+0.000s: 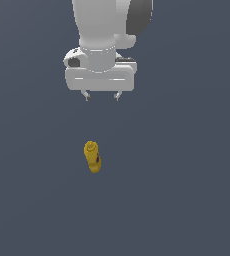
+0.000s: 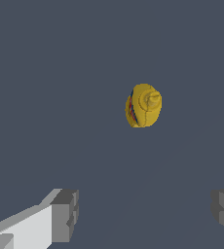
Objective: Pick up the object and move it to a goal position.
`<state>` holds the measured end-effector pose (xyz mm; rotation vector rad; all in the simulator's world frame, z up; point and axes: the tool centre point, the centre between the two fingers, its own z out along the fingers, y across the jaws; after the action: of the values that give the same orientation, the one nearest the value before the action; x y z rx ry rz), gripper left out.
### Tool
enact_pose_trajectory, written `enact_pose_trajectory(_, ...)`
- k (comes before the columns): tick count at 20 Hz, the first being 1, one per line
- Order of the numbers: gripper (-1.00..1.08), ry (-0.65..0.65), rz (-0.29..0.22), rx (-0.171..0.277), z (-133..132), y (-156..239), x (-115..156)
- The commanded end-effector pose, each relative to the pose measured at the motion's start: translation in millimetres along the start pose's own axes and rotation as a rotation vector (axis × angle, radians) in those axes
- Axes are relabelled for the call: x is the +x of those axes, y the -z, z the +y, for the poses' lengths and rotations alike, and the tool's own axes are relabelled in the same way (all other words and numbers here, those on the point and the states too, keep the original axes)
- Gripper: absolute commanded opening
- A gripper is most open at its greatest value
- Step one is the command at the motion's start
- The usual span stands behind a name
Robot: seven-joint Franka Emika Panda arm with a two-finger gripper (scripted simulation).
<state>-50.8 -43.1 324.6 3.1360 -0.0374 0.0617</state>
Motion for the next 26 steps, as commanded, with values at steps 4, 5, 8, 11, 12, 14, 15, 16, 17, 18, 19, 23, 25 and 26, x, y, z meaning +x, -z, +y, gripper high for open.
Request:
enact_pose_trajectory(4, 1.00, 0.017, -0.009, 0.000, 10.2, -19.7, 23.4)
enact_pose_trajectory(5, 1.00, 0.021, -0.011, 0.000, 12.6, -24.5, 28.6)
enact_pose_trajectory(8, 1.00, 0.034, -0.018, 0.001, 20.9, -41.7, 45.4)
enact_pose_trajectory(11, 1.00, 0.047, -0.024, 0.002, 29.2, -59.5, 60.5)
enact_pose_trajectory(12, 1.00, 0.051, -0.026, 0.002, 31.7, -65.0, 64.7)
enact_pose_trajectory(14, 1.00, 0.058, -0.029, 0.003, 36.3, -75.2, 72.1)
enact_pose_trajectory(15, 1.00, 0.061, -0.031, 0.003, 38.3, -79.9, 75.4)
enact_pose_trajectory(16, 1.00, 0.064, -0.032, 0.004, 40.2, -84.2, 78.3)
enact_pose_trajectory(17, 1.00, 0.067, -0.033, 0.004, 42.0, -88.3, 80.9)
enact_pose_trajectory(18, 1.00, 0.069, -0.034, 0.004, 43.5, -92.0, 83.2)
enact_pose_trajectory(19, 1.00, 0.071, -0.035, 0.005, 44.9, -95.3, 85.2)
enact_pose_trajectory(23, 1.00, 0.077, -0.038, 0.006, 49.1, -104.8, 90.8)
enact_pose_trajectory(25, 1.00, 0.079, -0.039, 0.006, 50.1, -107.3, 92.1)
enact_pose_trajectory(26, 1.00, 0.079, -0.039, 0.006, 50.6, -107.7, 92.4)
